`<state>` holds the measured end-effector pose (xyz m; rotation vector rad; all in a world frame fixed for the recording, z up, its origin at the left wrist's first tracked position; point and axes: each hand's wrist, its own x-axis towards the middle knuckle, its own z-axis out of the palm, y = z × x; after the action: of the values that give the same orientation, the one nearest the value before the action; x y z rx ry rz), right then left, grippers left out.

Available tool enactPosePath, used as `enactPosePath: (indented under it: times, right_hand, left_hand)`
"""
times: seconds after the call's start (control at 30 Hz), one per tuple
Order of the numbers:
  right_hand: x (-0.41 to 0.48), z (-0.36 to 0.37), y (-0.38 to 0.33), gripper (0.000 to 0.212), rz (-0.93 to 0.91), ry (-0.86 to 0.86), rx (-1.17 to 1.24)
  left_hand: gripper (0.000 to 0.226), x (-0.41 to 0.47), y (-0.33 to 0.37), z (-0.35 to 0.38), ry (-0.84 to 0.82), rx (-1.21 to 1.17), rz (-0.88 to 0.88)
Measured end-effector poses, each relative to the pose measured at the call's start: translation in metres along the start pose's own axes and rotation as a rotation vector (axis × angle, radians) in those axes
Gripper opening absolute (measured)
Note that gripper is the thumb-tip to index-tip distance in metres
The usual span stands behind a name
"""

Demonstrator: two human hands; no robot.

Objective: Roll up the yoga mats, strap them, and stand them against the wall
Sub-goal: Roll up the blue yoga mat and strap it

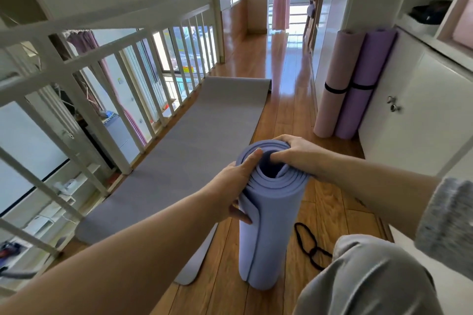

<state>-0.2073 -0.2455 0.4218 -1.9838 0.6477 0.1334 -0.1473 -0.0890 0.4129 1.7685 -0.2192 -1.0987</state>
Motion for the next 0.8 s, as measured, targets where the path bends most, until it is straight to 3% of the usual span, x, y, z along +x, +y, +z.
enactPosePath:
  times: [0.1,0.17,0.23,0.33,0.53,0.63,0.8]
  right_hand:
    - [-0.014,-0.008,-0.014,0.063,-0.182,0.113,-0.415]
    - [-0.024,-0.013,-0.021,0.052,-0.437,0.320,-0.674]
    - [-0.033,-0.017,-0.028,0.031,-0.500,0.333,-0.809]
    - [-0.039,-0.020,-0.036,0.019,-0.386,0.196,-0.833]
    - [-0.036,-0.009,-0.057,0.019,-0.185,0.089,-1.082]
    - [-0.031,-0.007,-0.067,0.017,0.004,0.006,-0.948]
    - [-0.025,0.005,-0.064,0.021,0.009,0.067,-1.038]
  left_hand:
    - [0.054,-0.001,-0.001,0.001,0.013,-0.008,-0.001]
    - [0.052,0.001,0.000,0.001,0.027,-0.022,-0.008]
    - [0.053,0.002,-0.001,0.000,0.036,-0.028,-0.015]
    - [0.052,0.002,-0.005,0.002,0.037,-0.011,-0.007]
    - [0.055,0.003,-0.007,0.008,0.039,0.003,-0.015]
    - [0.056,0.004,-0.008,0.008,0.037,0.016,-0.029]
    - [0.063,0.005,-0.001,0.007,0.061,0.008,-0.062]
